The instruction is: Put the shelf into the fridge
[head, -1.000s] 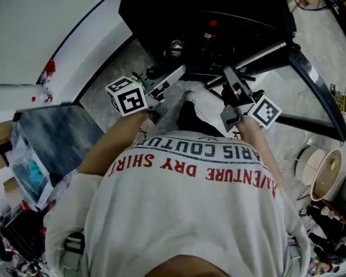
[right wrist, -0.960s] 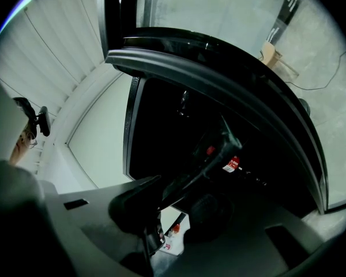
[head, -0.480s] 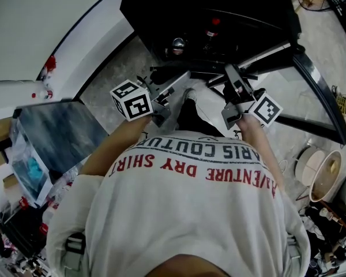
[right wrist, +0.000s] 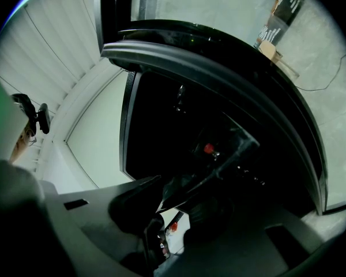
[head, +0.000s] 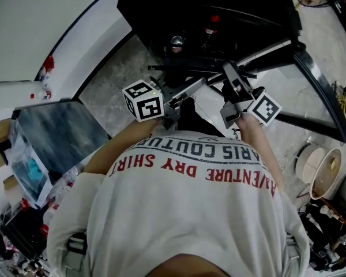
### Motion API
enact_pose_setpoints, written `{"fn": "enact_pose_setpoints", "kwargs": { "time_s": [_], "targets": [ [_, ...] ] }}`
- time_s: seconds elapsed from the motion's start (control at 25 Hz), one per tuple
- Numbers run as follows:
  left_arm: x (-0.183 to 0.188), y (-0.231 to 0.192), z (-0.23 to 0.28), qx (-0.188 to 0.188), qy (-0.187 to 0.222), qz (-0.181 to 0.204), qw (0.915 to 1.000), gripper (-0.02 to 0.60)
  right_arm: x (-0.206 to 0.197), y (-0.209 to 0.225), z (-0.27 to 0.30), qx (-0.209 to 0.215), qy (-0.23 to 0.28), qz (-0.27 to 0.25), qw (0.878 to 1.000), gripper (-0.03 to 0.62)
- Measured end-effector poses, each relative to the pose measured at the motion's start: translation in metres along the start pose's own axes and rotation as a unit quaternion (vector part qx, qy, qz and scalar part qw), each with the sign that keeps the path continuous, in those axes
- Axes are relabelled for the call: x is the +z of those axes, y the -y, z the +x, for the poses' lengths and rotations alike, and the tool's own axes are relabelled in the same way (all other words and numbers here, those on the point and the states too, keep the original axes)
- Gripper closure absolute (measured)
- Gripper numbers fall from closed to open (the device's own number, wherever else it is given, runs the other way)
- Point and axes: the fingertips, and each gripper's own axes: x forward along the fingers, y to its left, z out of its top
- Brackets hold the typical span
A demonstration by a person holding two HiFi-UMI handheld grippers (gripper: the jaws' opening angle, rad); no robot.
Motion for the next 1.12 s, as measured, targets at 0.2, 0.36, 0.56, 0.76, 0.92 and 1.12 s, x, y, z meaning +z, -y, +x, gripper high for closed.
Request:
{"fn": "enact_pose_setpoints", "kwargs": {
  "time_s": [0.2,0.36,0.56,0.76,0.92,1.12],
  "targets": [
    [0.002,-0.001,0.004,0.006,0.006,0.006,0.9999,0.409,-0.002,0.003,-0.001,-0.003,0.000,0.007,1.000,0.491],
    [0.004,-0.005,0.003,0.029,0.009,0.015,0.9994,0.460,-0.003,0.001,-0.001,0.000,-0.002,0.004,1.000,0.493],
    [0.003,-0.008,0.004,0.038,0.005,0.016,0.9991,0.466,-0.004,0.003,-0.001,-0.001,-0.005,0.001,1.000,0.491],
    [0.004,-0.009,0.005,0.040,0.006,0.018,0.9990,0.468,-0.003,0.002,0.000,0.005,-0.016,-0.006,1.000,0.476],
    [0.007,-0.012,0.005,0.042,0.007,0.016,0.9990,0.469,-0.004,-0.002,0.002,0.011,-0.025,-0.010,1.000,0.451],
    [0.010,-0.016,0.007,0.045,0.008,0.012,0.9989,0.468,-0.007,-0.005,0.003,0.013,-0.039,-0.024,0.999,0.421]
  ]
}}
